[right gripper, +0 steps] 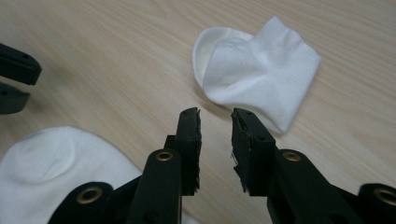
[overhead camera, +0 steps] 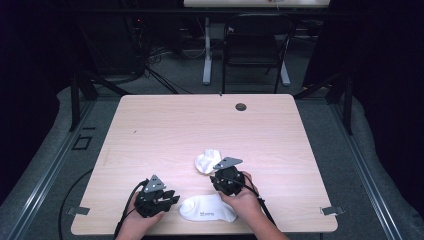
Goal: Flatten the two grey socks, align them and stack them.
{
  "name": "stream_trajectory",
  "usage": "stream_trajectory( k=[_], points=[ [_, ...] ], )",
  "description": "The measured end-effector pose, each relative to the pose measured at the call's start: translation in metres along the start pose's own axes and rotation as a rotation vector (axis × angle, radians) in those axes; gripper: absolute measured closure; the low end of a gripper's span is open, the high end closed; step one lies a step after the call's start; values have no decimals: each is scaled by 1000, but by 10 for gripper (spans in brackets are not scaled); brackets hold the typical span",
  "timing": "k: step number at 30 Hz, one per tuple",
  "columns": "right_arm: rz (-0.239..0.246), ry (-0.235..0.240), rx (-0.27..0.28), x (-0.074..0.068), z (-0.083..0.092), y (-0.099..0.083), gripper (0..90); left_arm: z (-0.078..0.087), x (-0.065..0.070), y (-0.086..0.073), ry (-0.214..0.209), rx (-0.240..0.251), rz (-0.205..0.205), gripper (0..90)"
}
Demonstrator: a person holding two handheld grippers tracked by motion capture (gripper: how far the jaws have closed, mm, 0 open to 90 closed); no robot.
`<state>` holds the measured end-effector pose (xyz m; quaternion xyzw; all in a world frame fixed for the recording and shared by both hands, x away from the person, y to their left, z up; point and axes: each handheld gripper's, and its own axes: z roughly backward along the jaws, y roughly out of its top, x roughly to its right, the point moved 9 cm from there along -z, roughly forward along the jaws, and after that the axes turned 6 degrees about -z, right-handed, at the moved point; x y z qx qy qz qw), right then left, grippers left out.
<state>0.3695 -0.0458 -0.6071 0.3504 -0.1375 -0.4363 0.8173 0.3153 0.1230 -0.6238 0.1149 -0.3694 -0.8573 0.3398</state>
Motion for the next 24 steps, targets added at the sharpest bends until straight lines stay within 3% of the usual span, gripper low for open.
stream_trajectory(
  k=[7,10,15,21,24],
  points=[
    [4,-28,-17,4,-22,13,665,0,-4,1,10,7,-4,660],
    [-40,-17,-3,4,-32,22,640,1,-5,1,17,17,2,649],
    [-46,-26,6,3,-40,29,609,1,-9,1,21,16,-1,639],
    [-14,-44,9,-1,-54,33,586,0,-9,0,20,15,6,631],
    [2,-57,-26,-1,-58,31,634,0,-10,0,21,14,1,629]
  ],
)
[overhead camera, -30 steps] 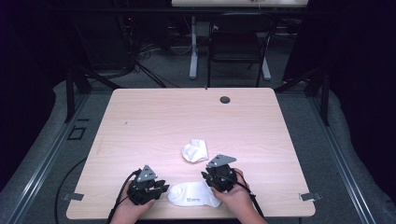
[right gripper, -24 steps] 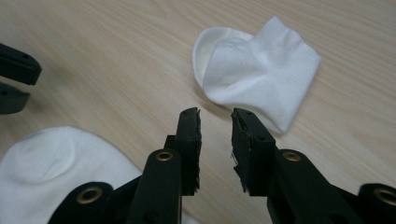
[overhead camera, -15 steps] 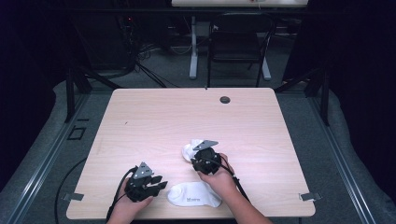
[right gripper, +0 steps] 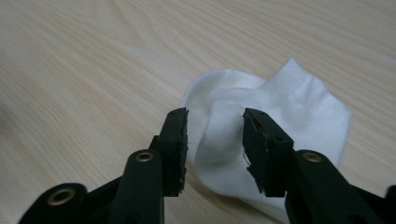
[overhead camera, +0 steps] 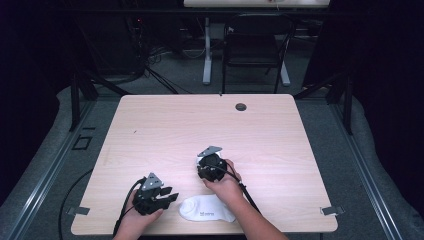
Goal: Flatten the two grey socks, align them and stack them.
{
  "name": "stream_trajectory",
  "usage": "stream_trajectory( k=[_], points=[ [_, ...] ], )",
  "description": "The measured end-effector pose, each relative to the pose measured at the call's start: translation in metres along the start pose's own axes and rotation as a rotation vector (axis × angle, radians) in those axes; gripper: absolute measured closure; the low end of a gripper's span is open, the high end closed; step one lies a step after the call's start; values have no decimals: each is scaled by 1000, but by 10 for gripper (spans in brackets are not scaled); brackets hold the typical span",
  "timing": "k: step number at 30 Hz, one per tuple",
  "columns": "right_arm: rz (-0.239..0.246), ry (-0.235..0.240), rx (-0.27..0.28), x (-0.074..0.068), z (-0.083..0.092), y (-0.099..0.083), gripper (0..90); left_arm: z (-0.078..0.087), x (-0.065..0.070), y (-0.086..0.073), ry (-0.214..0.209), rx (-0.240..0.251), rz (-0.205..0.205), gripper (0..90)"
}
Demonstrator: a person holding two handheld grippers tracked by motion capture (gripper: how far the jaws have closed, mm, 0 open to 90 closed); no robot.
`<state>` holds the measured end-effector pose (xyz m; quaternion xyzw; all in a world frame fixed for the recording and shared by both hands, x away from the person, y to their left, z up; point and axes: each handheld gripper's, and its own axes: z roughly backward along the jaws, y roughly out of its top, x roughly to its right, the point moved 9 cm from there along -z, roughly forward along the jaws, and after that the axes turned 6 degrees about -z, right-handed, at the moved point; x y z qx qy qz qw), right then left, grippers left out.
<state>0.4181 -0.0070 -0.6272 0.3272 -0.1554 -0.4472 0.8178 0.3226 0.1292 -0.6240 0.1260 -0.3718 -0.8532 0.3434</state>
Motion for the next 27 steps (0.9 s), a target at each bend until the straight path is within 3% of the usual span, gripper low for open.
stream_trajectory(
  k=[5,10,20,27],
  points=[
    [1,-9,-31,-1,-4,-4,783,-1,-1,0,2,1,8,628],
    [3,-10,-21,-4,-2,-4,888,-1,-1,0,3,-2,2,628],
    [-22,15,-7,-11,9,-3,895,-5,-2,2,8,4,7,624],
    [-41,33,7,-11,17,0,895,-16,-15,18,34,22,31,581]
  ],
)
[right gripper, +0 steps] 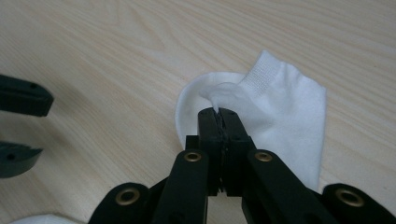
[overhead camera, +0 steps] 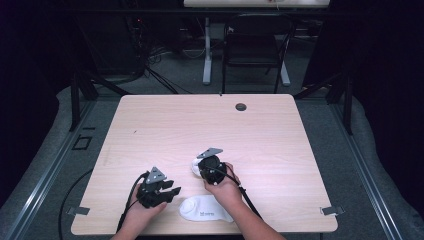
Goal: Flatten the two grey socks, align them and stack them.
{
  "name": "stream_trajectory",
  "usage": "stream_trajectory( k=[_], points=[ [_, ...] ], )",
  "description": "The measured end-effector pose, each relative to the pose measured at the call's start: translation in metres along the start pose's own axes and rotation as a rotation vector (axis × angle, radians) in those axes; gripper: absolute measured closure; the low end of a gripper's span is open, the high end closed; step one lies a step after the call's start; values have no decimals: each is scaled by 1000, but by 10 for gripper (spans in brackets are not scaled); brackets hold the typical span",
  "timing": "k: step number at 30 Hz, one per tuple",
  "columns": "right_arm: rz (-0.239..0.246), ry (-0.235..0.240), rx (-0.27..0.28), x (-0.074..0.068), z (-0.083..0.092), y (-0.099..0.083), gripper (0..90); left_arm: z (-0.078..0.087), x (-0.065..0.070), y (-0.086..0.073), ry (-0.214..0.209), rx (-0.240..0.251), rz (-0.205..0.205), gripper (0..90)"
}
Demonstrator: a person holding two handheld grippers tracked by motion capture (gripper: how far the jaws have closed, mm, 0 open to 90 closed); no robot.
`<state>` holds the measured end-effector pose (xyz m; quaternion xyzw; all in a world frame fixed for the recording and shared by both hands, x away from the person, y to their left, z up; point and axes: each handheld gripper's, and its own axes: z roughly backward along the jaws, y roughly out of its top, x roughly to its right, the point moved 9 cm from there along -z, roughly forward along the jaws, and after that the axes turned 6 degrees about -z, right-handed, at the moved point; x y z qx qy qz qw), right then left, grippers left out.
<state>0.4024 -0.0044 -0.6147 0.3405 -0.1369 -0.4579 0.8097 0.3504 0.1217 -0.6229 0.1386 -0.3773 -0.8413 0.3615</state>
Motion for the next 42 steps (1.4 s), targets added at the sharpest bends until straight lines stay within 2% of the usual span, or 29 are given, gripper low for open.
stream_trajectory(
  k=[6,8,14,23,27,35,37,39,42],
  points=[
    [-19,22,11,-2,4,1,895,-11,-15,24,51,37,46,564],
    [-24,24,17,-3,4,1,896,-16,-17,31,60,48,47,557],
    [-51,46,36,-4,9,2,896,-36,-20,40,92,14,26,555],
    [-62,56,54,-3,14,4,895,-52,-18,40,93,-7,39,555],
    [-62,54,62,-1,19,6,896,-56,-17,39,102,-23,30,576],
    [-68,52,79,2,27,8,895,-49,-19,48,86,29,68,564],
    [-74,54,84,2,27,9,895,-50,-19,48,92,22,65,564],
    [-70,52,85,3,29,9,895,-55,-19,44,98,-14,46,564],
    [-67,54,86,2,31,10,895,-59,-18,40,100,-37,44,570]
  ],
)
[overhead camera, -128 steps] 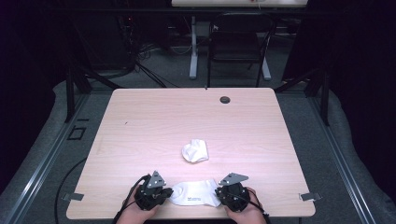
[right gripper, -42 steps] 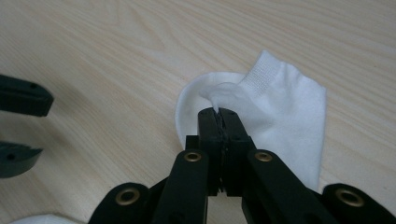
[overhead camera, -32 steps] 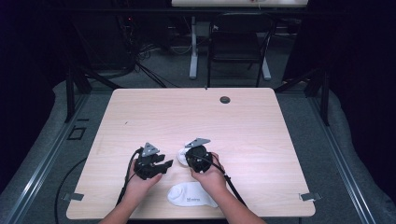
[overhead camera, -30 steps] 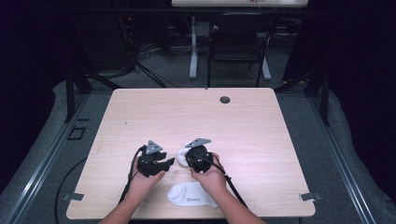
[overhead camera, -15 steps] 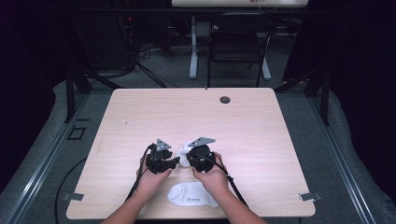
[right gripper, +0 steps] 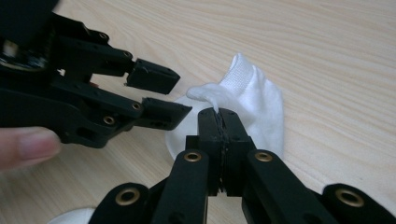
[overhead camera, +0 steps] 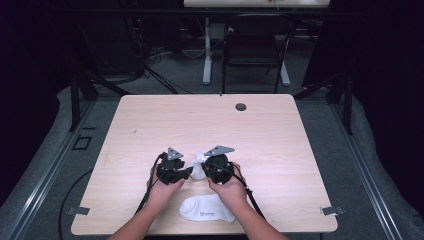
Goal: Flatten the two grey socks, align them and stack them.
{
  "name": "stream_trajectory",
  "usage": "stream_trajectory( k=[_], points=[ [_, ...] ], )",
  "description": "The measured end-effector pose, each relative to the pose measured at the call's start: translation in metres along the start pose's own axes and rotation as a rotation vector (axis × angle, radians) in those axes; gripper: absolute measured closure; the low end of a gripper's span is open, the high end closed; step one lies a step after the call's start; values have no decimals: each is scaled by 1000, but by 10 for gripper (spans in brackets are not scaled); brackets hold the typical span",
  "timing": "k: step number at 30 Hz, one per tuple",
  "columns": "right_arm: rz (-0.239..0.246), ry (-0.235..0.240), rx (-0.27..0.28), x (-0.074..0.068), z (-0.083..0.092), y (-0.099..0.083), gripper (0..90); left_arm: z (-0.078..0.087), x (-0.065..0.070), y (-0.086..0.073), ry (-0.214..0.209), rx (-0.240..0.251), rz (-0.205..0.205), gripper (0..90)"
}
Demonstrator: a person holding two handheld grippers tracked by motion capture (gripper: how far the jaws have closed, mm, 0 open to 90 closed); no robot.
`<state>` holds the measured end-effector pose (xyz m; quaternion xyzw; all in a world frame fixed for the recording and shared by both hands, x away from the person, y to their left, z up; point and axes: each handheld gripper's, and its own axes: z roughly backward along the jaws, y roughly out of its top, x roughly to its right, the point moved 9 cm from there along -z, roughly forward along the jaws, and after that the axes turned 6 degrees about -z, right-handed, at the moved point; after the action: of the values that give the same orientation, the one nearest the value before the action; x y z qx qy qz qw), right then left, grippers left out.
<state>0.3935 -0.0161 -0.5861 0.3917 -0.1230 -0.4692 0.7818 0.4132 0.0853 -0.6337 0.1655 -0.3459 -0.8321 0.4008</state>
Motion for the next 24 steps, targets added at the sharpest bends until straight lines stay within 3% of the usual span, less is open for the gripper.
stream_trajectory(
  k=[3,13,24],
  points=[
    [-7,1,13,1,3,1,896,-1,0,-5,1,-15,-9,600],
    [-37,-22,30,16,16,3,895,3,-1,-12,9,-38,-33,842],
    [-49,-47,32,37,32,-7,896,9,-9,-17,5,-45,-27,887]
  ],
)
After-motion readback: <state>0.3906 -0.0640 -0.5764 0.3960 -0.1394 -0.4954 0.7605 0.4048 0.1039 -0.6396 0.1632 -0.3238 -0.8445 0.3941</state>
